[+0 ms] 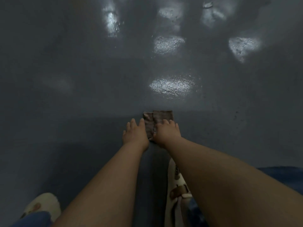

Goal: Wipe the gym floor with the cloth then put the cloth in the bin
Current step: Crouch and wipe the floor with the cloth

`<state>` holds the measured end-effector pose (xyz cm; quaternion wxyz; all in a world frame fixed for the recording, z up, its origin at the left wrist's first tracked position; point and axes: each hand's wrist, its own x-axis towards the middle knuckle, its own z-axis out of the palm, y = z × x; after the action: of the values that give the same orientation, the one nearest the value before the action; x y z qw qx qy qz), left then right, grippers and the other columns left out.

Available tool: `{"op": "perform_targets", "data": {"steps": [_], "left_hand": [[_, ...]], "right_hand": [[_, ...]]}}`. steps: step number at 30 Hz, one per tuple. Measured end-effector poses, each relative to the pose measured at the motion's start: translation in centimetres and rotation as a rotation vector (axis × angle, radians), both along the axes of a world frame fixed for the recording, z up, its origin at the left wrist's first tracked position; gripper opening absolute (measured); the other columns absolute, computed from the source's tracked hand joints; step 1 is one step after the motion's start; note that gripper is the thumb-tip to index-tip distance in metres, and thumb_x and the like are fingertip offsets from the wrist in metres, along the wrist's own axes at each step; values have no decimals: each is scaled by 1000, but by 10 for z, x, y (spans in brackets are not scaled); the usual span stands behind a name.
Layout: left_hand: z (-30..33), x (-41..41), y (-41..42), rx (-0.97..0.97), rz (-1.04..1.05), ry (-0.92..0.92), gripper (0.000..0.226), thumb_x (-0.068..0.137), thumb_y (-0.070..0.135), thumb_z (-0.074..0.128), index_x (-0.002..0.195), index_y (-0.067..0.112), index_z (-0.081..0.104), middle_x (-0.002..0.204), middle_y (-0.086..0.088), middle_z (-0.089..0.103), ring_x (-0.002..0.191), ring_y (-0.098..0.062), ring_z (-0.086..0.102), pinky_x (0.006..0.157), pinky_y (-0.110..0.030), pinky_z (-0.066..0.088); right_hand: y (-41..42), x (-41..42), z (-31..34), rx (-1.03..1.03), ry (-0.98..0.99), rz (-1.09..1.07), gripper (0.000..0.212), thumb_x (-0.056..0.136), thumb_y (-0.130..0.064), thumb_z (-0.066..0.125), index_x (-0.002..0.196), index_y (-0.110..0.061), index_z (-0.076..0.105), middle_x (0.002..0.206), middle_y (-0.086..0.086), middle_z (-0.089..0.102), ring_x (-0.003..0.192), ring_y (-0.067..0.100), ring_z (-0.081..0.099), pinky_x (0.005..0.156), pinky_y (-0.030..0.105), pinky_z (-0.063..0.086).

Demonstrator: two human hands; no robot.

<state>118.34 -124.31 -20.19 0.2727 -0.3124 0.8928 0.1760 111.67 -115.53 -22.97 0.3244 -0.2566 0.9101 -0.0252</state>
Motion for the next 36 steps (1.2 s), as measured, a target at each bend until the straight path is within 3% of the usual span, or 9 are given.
{"op": "perform_targets", "data": {"steps": [10, 19, 26, 30, 36], "left_hand": [[46, 18, 25, -20, -17, 104, 75, 95, 29, 52, 152, 22, 3, 159, -11, -3, 146, -27, 1, 115, -41, 15], [53, 3, 22, -12, -81, 136, 84, 89, 40, 59, 152, 20, 6, 158, -15, -1, 146, -30, 3, 116, -43, 15], [-7, -46, 42, 20, -2, 111, 68, 98, 23, 47, 152, 24, 7, 158, -13, -6, 146, -30, -2, 116, -45, 14], [-44, -73, 53, 33, 58, 124, 64, 100, 29, 43, 152, 25, 6, 157, -15, -13, 145, -35, -9, 117, -48, 10], [-91, -107, 55, -38, 104, 127, 62, 101, 41, 33, 152, 31, 0, 156, -16, -20, 143, -38, -15, 115, -57, 3]], "right_hand": [[16, 32, 43, -106, 70, -62, 44, 92, -31, 46, 132, -12, 47, 143, 13, 37, 134, 34, 28, 114, 43, 21], [44, 13, 61, -46, 98, -91, 46, 92, -32, 46, 131, -8, 45, 140, 16, 39, 131, 34, 32, 112, 42, 25], [62, -36, 14, -36, 61, -85, 50, 93, -31, 45, 138, -11, 40, 150, 15, 28, 139, 33, 21, 115, 43, 19], [86, -64, -8, 4, 24, -37, 53, 95, -30, 44, 144, -14, 32, 157, 12, 13, 144, 31, 10, 118, 41, 12], [114, -99, -39, -20, 64, -48, 48, 99, -28, 37, 144, -15, 31, 159, 11, 6, 145, 30, 7, 118, 39, 10]]}}
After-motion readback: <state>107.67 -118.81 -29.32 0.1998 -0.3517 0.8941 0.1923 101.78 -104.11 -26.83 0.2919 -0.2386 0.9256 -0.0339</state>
